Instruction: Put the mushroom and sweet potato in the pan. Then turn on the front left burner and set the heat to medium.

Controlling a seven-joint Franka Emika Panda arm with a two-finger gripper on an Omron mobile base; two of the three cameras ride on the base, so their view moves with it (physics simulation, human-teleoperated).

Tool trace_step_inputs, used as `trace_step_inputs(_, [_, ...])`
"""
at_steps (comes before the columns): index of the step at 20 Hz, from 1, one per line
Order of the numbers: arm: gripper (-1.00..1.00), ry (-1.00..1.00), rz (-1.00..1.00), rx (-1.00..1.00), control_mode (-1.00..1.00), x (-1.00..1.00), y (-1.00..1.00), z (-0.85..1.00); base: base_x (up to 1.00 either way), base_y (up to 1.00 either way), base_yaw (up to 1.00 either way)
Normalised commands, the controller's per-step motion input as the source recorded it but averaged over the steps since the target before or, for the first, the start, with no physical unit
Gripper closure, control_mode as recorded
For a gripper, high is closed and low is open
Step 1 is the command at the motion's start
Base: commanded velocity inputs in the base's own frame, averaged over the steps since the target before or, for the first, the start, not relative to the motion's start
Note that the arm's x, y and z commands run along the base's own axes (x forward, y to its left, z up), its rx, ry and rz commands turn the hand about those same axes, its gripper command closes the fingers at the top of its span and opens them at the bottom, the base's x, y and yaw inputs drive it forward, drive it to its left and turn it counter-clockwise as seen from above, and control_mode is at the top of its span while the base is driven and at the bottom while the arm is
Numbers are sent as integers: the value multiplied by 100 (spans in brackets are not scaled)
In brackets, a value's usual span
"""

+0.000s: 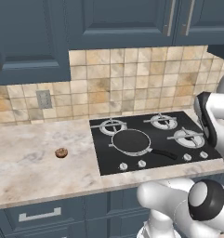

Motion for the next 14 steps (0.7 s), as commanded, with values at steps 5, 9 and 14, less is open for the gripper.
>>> trace_step_inputs(5, [-100, -1, 0, -1, -100, 16, -16, -12, 0, 0, 0])
trace_step_inputs(9, [-100, 0, 0, -2, -100, 1, -41, -3, 0, 0, 0])
trace_step_inputs(14, [-100, 0, -2, 0, -100, 1, -52, -1, 0, 0, 0])
